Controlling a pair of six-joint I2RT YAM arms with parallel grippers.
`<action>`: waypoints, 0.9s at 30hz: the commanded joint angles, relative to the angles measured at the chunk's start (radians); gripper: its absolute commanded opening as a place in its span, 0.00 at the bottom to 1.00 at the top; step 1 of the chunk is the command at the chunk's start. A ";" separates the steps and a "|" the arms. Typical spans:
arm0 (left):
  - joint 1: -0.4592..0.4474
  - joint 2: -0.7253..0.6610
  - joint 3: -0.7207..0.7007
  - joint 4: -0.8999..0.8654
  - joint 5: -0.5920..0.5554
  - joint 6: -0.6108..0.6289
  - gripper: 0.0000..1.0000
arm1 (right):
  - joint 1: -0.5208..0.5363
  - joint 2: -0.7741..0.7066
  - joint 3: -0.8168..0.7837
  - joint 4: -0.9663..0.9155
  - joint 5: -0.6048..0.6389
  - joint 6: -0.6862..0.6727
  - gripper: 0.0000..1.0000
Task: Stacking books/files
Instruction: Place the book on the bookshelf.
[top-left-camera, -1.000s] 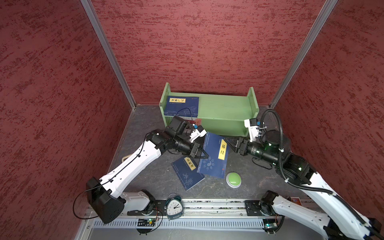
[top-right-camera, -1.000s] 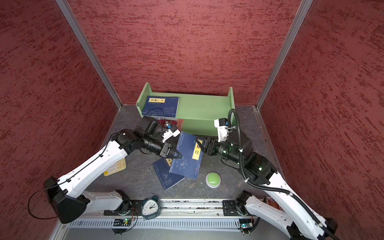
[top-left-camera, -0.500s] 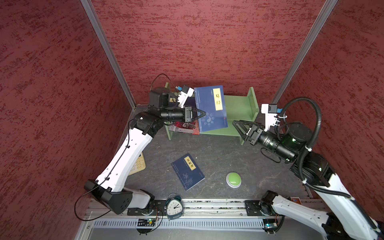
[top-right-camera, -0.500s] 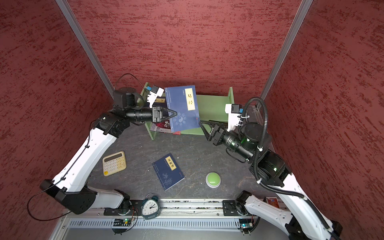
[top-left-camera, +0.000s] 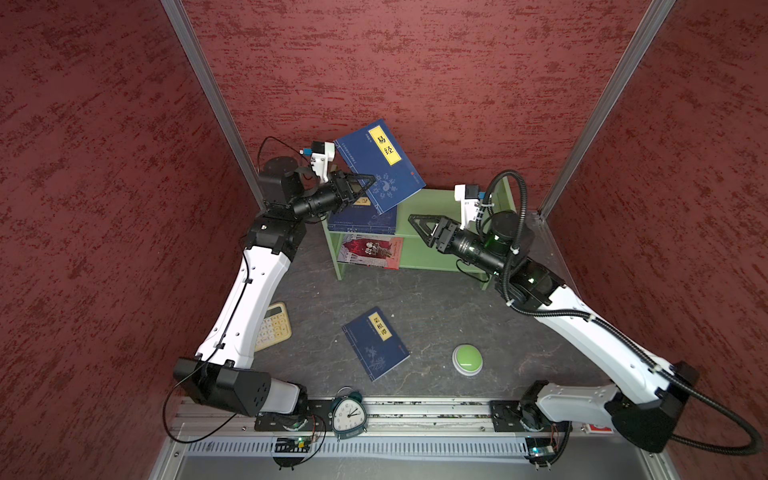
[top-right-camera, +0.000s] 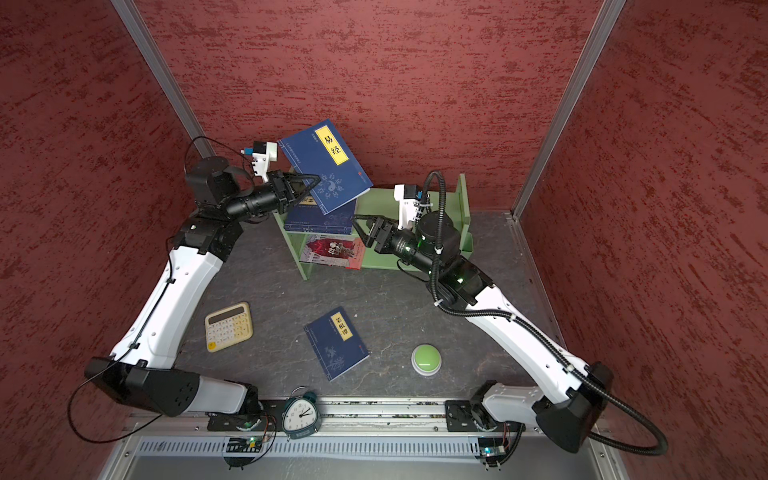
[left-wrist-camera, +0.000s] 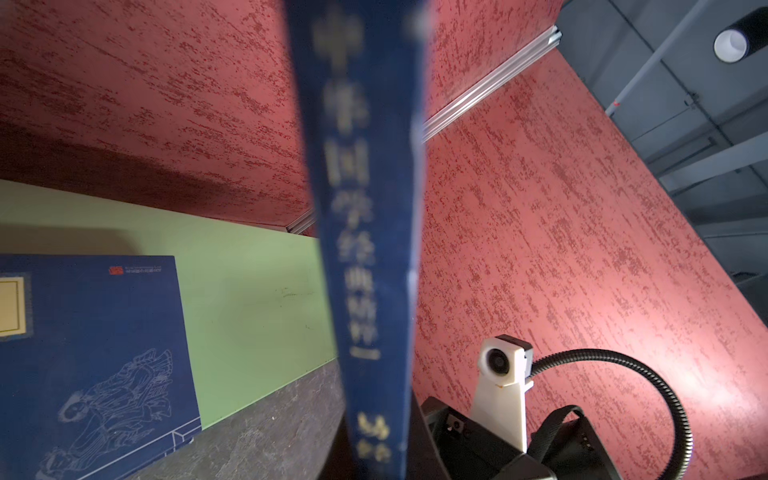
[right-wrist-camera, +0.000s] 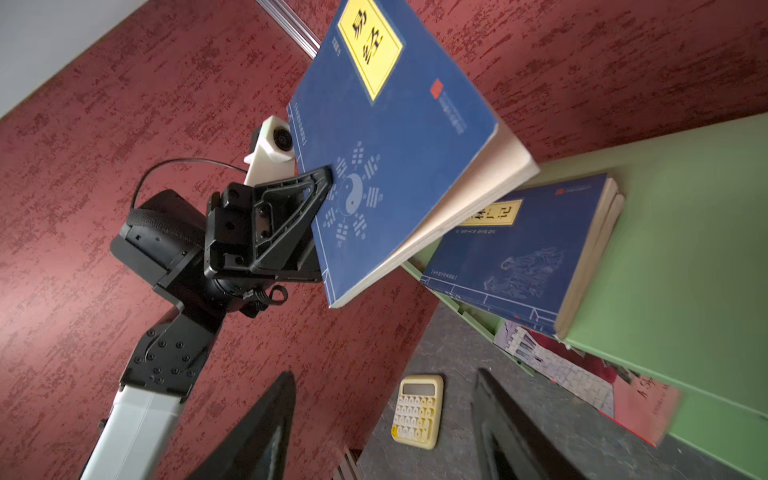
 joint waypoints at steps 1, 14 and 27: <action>0.012 -0.014 -0.027 0.097 -0.009 -0.094 0.12 | -0.028 0.028 -0.026 0.287 -0.073 0.123 0.68; 0.029 -0.006 -0.063 0.182 0.024 -0.211 0.11 | -0.068 0.230 -0.003 0.593 -0.164 0.325 0.68; 0.036 -0.007 -0.106 0.194 0.027 -0.214 0.11 | -0.068 0.293 0.009 0.720 -0.179 0.392 0.67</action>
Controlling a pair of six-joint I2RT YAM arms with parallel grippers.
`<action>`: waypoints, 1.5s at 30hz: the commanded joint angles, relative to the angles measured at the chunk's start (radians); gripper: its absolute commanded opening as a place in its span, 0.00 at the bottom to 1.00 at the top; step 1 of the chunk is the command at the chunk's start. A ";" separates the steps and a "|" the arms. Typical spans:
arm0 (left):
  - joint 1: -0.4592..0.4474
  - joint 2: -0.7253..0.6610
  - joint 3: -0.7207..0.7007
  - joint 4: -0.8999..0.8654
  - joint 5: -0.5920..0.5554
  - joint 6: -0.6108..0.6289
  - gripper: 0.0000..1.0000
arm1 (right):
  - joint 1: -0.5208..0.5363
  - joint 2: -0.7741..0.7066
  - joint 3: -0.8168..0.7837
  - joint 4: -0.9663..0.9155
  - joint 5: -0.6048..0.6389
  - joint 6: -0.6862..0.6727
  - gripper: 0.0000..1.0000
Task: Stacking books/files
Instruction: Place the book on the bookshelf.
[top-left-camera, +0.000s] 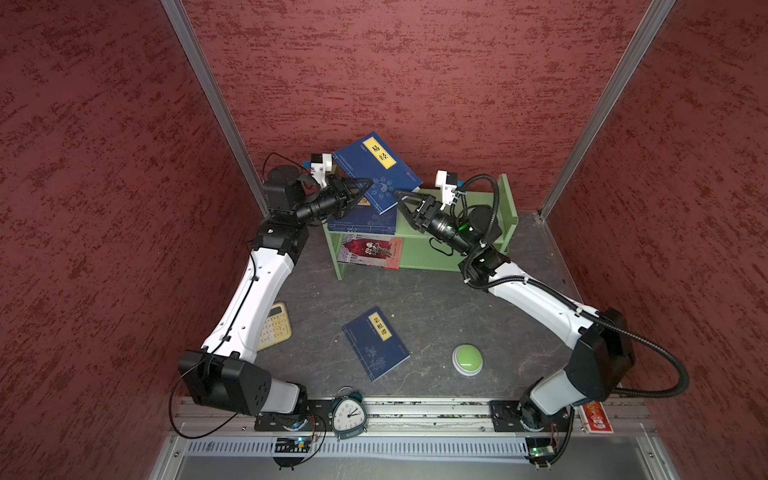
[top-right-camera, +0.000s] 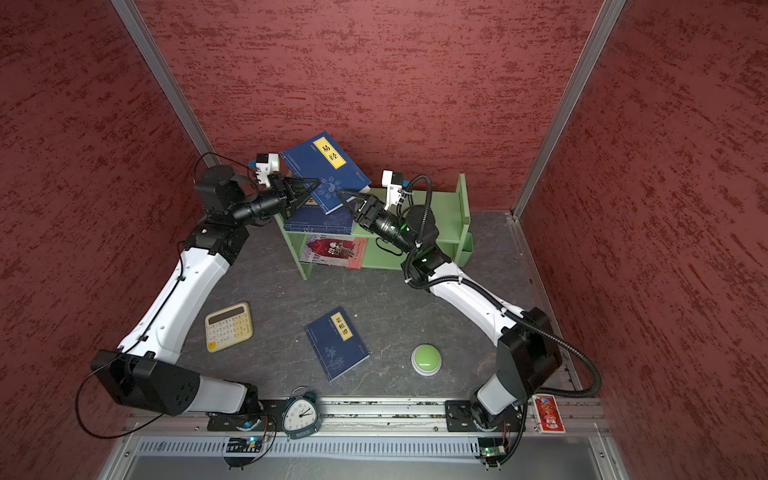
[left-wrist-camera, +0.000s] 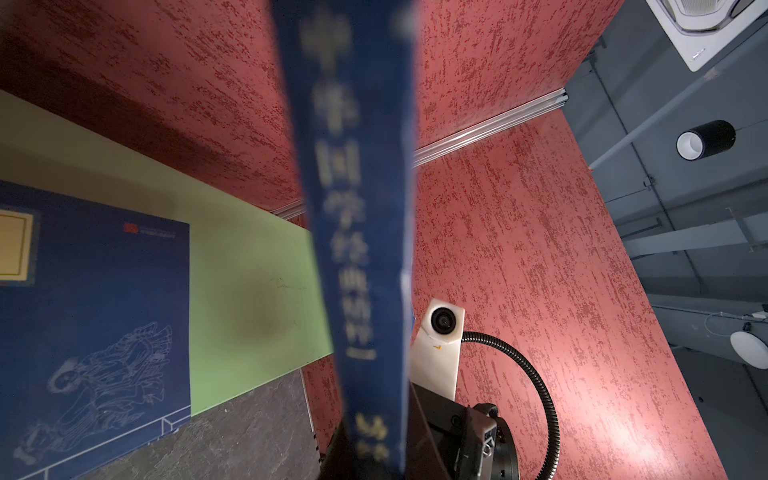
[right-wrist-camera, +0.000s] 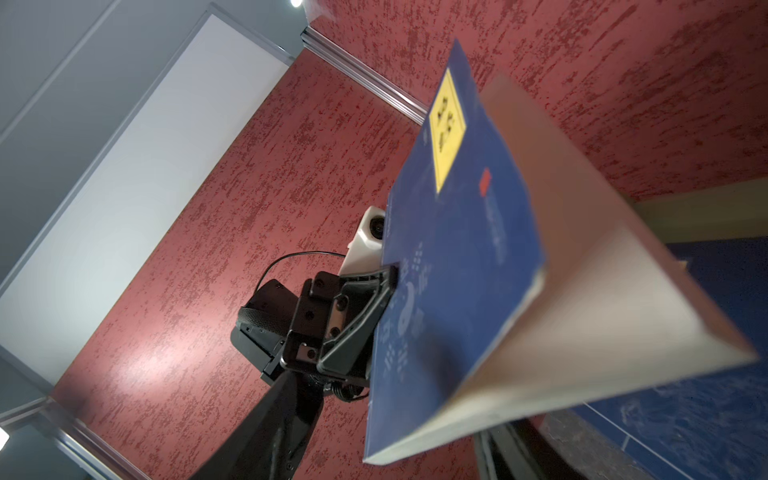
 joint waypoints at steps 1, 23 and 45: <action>0.009 -0.006 0.003 0.064 0.017 0.002 0.11 | -0.002 0.004 0.003 0.101 -0.021 0.035 0.67; -0.001 -0.011 -0.057 0.077 0.011 -0.024 0.11 | -0.008 0.074 0.069 0.122 -0.015 0.047 0.58; 0.014 -0.066 -0.151 -0.015 0.017 -0.105 0.61 | -0.080 0.105 0.187 -0.070 -0.148 -0.028 0.06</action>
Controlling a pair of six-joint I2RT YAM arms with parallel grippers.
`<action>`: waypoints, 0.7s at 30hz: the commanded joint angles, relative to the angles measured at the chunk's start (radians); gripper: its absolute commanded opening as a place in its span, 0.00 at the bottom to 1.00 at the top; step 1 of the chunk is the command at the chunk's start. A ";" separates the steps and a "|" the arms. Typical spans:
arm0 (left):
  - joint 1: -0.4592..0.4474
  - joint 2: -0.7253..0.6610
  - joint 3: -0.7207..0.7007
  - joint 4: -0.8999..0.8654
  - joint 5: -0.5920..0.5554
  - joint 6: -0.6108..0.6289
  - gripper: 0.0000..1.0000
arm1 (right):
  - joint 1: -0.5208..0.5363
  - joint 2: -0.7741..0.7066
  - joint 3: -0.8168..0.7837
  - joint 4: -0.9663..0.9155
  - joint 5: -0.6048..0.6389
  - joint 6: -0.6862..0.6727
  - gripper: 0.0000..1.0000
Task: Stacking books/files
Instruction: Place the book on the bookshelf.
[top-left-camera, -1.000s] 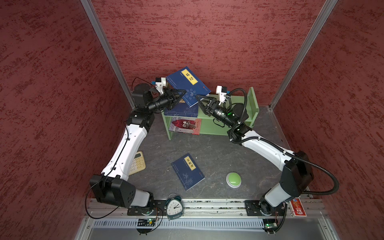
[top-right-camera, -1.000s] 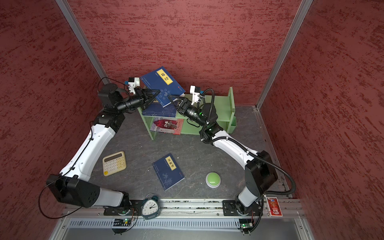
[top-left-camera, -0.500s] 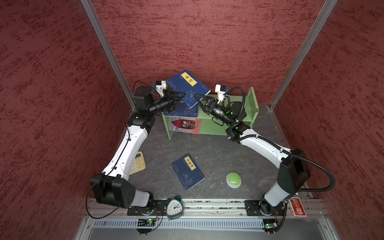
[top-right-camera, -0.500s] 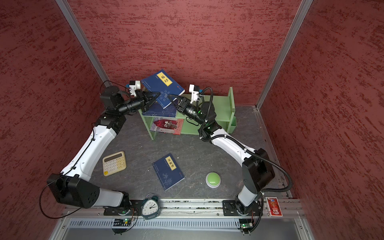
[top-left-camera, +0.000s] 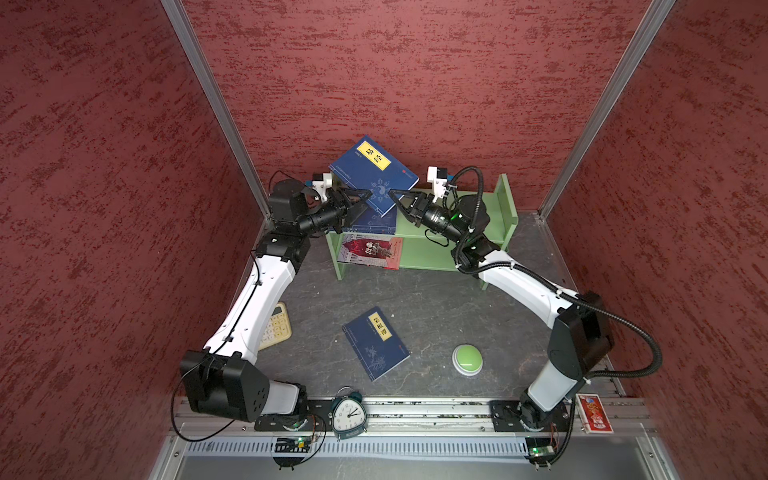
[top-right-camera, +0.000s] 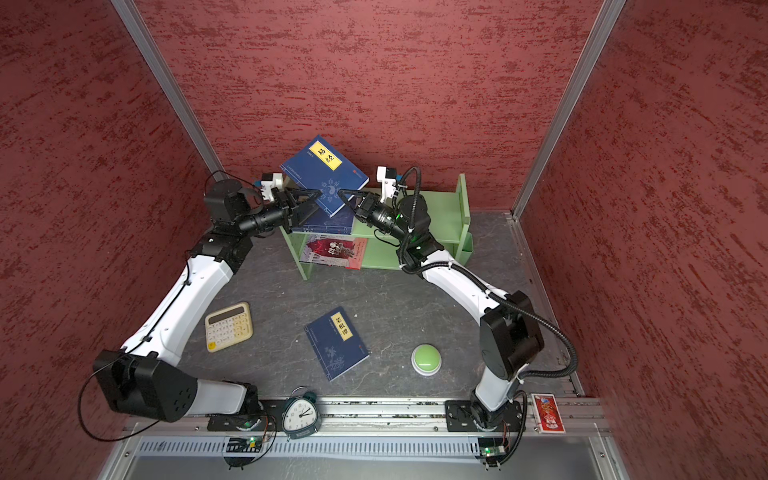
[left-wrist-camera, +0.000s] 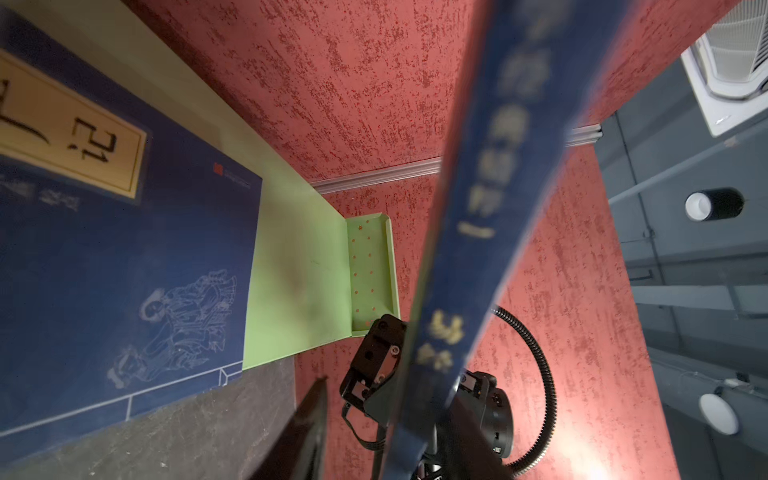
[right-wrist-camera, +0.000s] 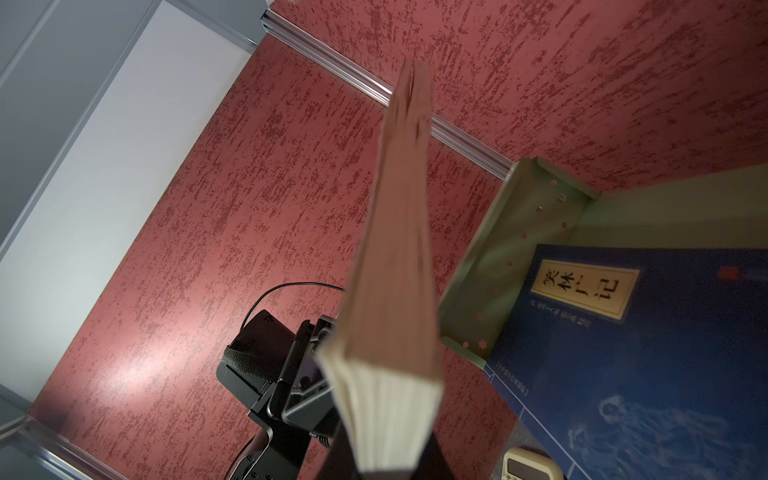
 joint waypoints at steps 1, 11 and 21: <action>0.007 -0.035 0.004 -0.052 0.019 0.023 0.70 | -0.021 -0.033 0.069 -0.031 -0.071 -0.041 0.06; 0.104 -0.121 0.084 -0.302 0.119 0.190 0.82 | -0.103 -0.070 0.142 -0.370 -0.239 -0.173 0.07; 0.169 -0.130 0.124 -0.276 0.176 0.298 0.82 | -0.157 -0.005 0.260 -0.560 -0.423 -0.255 0.07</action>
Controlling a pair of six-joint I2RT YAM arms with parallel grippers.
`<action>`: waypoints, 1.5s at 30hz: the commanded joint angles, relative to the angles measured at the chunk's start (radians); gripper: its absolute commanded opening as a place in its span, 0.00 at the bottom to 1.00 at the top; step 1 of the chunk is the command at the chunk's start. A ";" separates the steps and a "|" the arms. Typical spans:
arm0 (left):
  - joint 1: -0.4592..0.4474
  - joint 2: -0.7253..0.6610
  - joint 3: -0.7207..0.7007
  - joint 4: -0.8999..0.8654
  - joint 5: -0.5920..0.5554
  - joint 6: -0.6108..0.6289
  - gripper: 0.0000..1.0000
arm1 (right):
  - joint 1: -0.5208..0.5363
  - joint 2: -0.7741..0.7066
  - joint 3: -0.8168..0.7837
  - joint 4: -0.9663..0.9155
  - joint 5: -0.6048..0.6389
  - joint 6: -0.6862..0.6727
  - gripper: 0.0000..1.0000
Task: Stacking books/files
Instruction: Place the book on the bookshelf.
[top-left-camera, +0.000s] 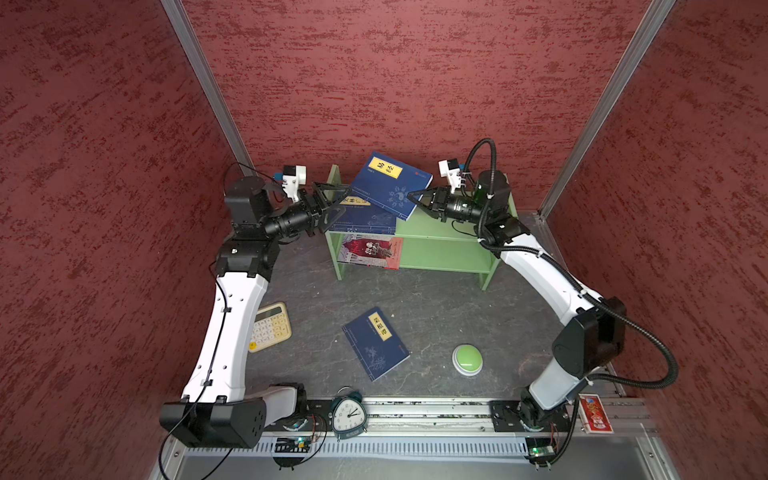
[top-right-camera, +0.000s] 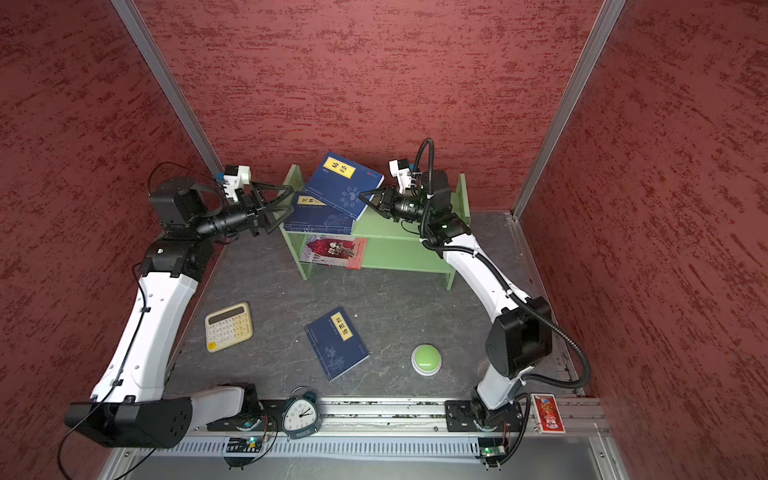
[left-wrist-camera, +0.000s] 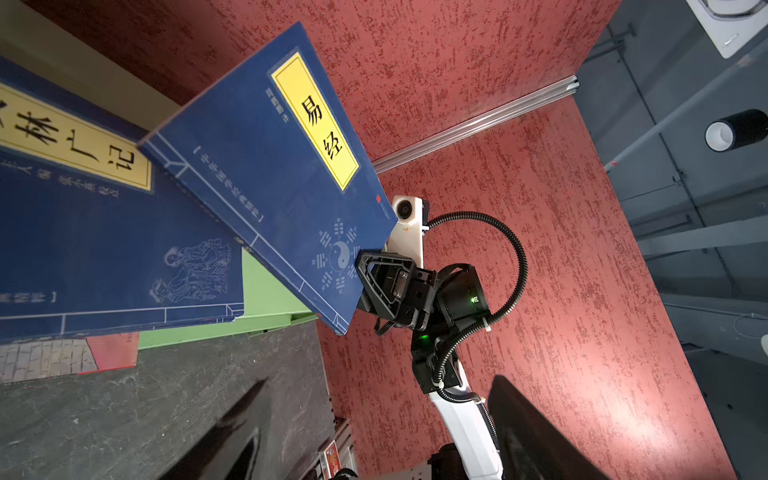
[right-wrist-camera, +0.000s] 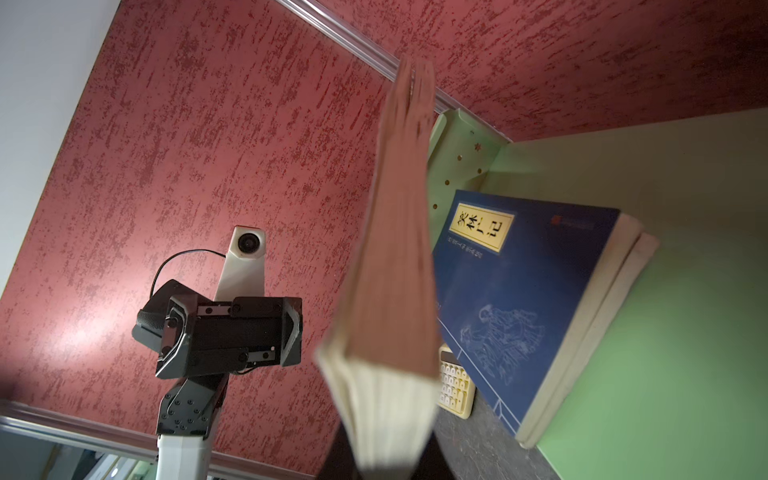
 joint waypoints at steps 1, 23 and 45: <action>0.024 0.010 0.009 0.005 0.027 0.051 0.82 | -0.007 0.016 0.080 -0.051 -0.102 -0.061 0.08; 0.039 0.063 -0.032 0.115 0.045 0.000 0.80 | -0.029 0.218 0.277 -0.262 -0.254 -0.164 0.09; 0.035 0.095 -0.058 0.176 0.028 -0.065 0.79 | -0.030 0.404 0.619 -0.707 -0.028 -0.327 0.38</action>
